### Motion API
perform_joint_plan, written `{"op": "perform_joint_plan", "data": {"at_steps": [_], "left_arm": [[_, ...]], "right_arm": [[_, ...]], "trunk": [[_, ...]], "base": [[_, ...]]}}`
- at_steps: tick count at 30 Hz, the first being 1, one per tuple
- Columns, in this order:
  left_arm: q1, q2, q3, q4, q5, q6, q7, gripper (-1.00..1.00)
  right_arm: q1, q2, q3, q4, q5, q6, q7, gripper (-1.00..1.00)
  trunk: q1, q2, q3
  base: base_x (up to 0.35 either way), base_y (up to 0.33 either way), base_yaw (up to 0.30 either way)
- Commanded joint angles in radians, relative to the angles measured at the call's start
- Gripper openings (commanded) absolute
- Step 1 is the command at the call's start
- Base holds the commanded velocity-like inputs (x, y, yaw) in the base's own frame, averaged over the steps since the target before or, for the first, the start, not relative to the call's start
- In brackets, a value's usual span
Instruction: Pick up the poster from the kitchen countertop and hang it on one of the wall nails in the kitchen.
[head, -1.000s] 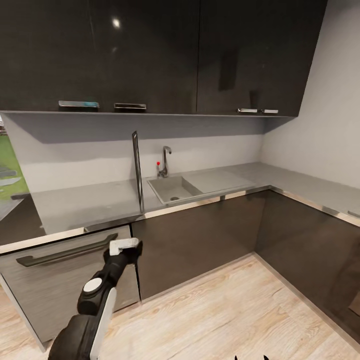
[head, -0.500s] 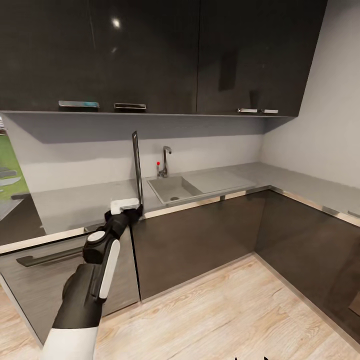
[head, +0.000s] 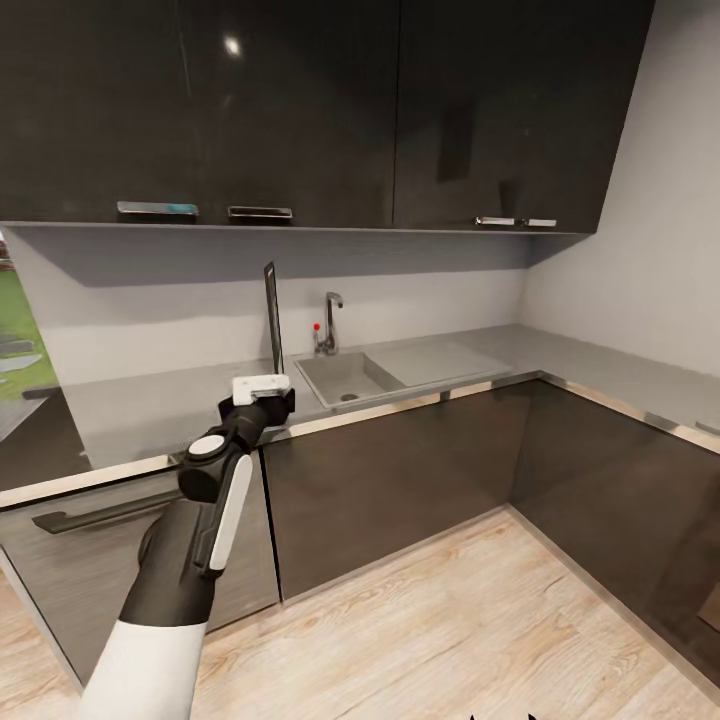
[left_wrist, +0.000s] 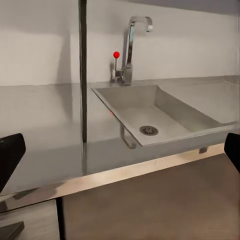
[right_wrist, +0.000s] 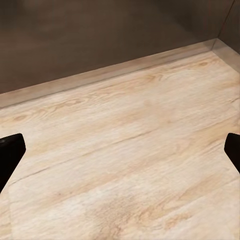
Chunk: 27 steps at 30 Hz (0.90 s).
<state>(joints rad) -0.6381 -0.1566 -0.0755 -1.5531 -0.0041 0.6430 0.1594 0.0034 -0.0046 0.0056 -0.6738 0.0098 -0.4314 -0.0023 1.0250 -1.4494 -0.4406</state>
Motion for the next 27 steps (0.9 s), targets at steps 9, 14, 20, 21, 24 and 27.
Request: {"op": "perform_joint_plan", "data": {"at_steps": [9, 14, 20, 21, 24, 27], "left_arm": [[-0.002, 0.000, -0.008, -0.001, 0.000, 0.006, 0.006, 1.00], [-0.002, 0.001, -0.007, 0.000, -0.001, 0.006, 0.006, 1.00], [-0.002, 0.005, 0.005, 0.003, -0.002, 0.002, 0.010, 1.00], [-0.002, 0.005, 0.006, 0.004, -0.002, 0.001, 0.010, 1.00], [-0.002, 0.011, 0.010, 0.009, -0.002, -0.001, 0.010, 1.00], [-0.002, 0.017, 0.011, 0.014, -0.002, -0.002, 0.010, 1.00]], "right_arm": [[0.000, -0.001, 0.001, -0.001, 0.001, -0.001, 0.000, 1.00], [0.000, -0.001, 0.001, 0.000, 0.001, -0.001, -0.001, 1.00], [0.000, -0.001, 0.001, 0.000, 0.001, 0.000, 0.000, 1.00], [0.000, -0.001, 0.001, 0.000, 0.001, 0.000, 0.000, 1.00], [0.001, -0.001, 0.001, 0.003, 0.001, 0.000, 0.001, 1.00], [0.001, -0.001, 0.001, 0.004, 0.001, 0.000, 0.001, 1.00]], "trunk": [[0.000, -0.001, -0.001], [0.000, -0.001, -0.001], [0.000, -0.001, -0.001], [0.000, -0.001, -0.001], [0.000, -0.001, -0.001], [0.000, -0.001, -0.001]], "base": [[0.128, 0.000, 0.000], [0.189, 0.000, 0.000], [0.102, 0.024, 0.000], [0.177, 0.073, 0.000], [0.085, 0.034, 0.000], [0.103, 0.062, 0.000]]}}
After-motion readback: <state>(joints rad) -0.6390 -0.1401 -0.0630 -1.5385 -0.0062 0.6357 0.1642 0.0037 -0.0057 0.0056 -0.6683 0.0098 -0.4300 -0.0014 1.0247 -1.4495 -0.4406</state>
